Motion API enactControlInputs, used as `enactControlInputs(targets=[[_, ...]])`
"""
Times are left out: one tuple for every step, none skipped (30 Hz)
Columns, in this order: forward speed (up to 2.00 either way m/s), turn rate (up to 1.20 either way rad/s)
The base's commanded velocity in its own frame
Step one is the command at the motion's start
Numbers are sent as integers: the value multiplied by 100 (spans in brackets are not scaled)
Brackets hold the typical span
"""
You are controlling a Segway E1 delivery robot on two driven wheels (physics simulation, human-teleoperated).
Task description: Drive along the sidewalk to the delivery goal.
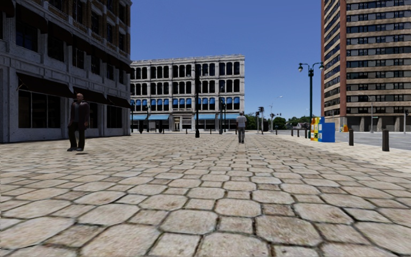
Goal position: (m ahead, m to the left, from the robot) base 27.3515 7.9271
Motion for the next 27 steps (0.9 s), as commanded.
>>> enactControlInputs(targets=[[200,0],[200,0],[200,5],[200,13],[200,21],[200,21],[200,26],[200,27],[200,27],[200,28],[200,28],[200,28],[200,28],[200,28],[200,28],[200,28],[200,28],[200,28],[200,28],[200,28],[200,28],[200,28],[200,28],[200,28],[200,22],[200,22],[200,1]])
